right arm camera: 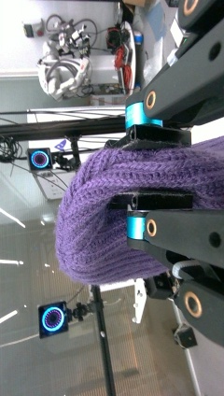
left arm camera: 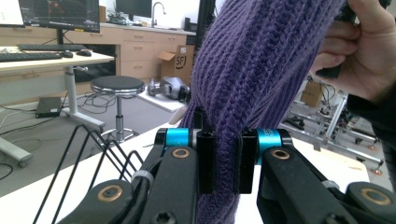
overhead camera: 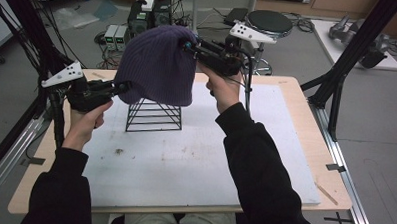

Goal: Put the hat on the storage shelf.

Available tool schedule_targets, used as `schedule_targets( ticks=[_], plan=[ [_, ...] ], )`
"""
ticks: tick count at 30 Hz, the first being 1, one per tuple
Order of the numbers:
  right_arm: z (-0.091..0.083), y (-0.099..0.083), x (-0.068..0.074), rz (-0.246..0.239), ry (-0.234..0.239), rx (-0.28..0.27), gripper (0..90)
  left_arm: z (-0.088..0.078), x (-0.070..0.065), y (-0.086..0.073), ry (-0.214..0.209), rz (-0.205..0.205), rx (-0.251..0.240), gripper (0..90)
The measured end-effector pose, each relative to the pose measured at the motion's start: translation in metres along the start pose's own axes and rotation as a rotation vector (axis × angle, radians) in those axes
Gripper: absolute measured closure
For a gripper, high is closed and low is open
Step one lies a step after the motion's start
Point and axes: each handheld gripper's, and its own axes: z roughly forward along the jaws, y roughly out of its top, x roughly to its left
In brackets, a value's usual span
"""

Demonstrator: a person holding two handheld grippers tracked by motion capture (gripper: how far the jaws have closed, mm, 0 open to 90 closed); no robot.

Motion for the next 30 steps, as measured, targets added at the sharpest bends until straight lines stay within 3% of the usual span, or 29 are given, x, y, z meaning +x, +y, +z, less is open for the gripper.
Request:
schedule_targets(
  ticks=[6,16,21,30],
  plan=[
    [0.007,0.008,-0.002,-0.022,-0.038,0.003,74.9,0.004,0.003,0.005,0.045,0.009,-0.002,83.0],
    [0.015,0.008,-0.003,-0.020,-0.051,0.007,74.9,0.005,0.011,0.009,0.095,0.008,-0.004,82.9],
    [0.019,0.004,-0.003,-0.029,-0.050,0.029,74.9,0.006,0.014,0.001,0.124,0.014,0.013,82.8],
    [0.026,-0.008,-0.004,-0.036,-0.053,0.083,74.5,0.000,0.020,-0.019,0.123,-0.033,0.011,82.8]
  ],
)
